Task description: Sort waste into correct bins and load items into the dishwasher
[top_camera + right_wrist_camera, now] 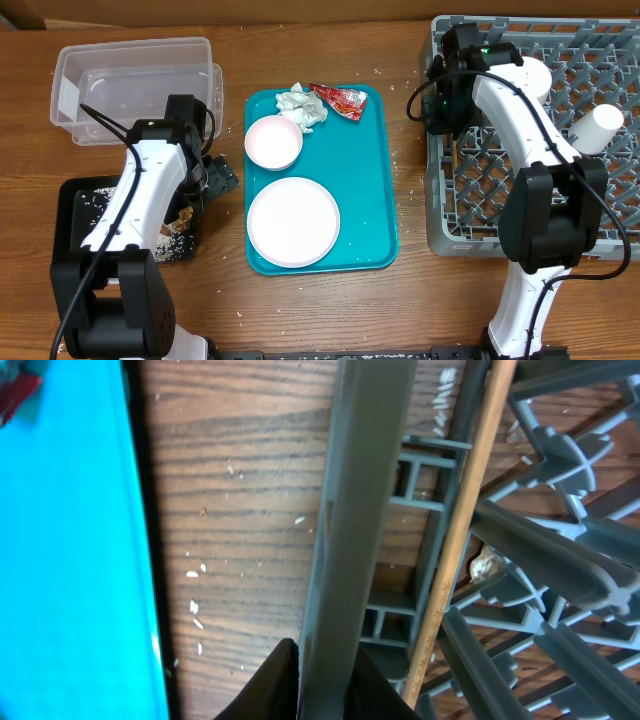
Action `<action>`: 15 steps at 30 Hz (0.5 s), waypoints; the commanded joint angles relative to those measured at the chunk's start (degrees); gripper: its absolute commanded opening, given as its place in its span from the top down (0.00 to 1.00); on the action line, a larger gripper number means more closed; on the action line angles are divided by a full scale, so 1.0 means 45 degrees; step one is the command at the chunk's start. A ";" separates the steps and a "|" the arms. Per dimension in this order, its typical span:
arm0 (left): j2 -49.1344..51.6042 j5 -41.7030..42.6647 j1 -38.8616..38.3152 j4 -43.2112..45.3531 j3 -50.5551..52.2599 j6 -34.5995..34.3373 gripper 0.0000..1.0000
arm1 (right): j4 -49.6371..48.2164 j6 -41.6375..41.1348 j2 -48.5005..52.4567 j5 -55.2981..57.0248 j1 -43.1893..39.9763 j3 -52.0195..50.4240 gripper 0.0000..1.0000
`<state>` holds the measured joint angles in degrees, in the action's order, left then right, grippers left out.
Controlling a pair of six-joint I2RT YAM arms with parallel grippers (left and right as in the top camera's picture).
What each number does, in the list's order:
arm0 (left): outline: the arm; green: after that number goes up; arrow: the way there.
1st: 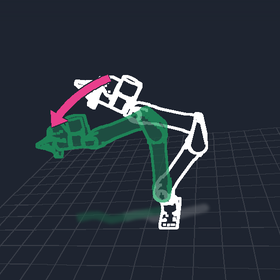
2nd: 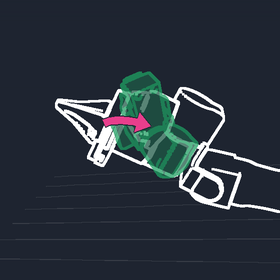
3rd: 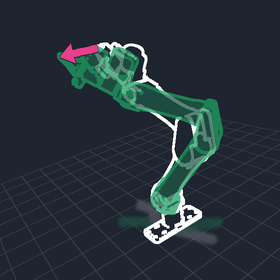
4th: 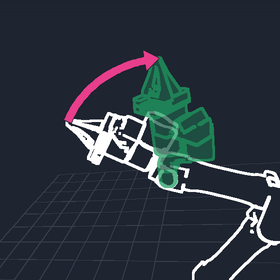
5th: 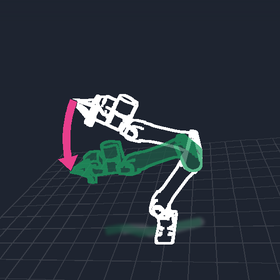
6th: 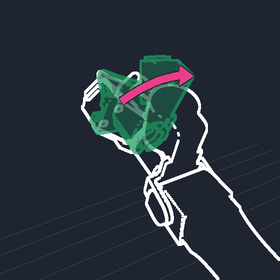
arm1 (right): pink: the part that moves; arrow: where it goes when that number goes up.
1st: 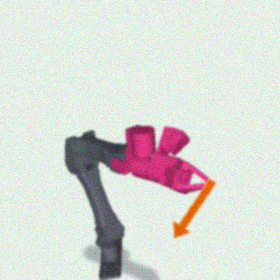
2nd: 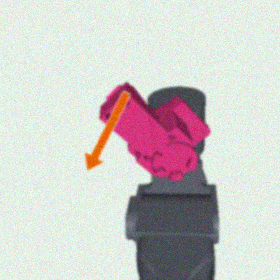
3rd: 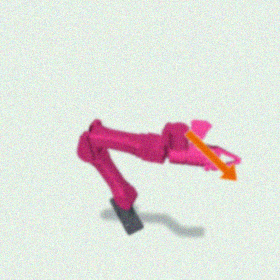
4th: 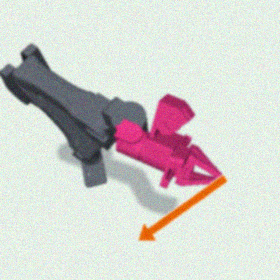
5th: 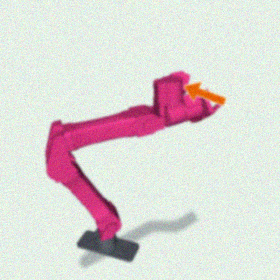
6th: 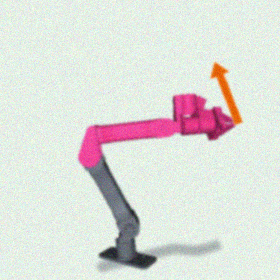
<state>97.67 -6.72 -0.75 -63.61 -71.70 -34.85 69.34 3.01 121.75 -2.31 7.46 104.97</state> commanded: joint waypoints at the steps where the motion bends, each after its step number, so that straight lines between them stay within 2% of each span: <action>1: 0.0131 -0.0170 0.0019 0.0010 -0.0005 -0.0257 0.00 | 0.0102 0.0758 -0.0243 -0.1277 0.0214 -0.0078 0.83; 15: 0.0131 -0.0170 0.0019 0.0010 -0.0005 -0.0257 0.00 | 0.0000 0.1870 -0.0243 -0.1224 0.0495 -0.0078 0.83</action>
<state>97.67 -6.72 -0.75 -63.61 -71.70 -34.85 70.08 8.38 121.75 -3.03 7.60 104.97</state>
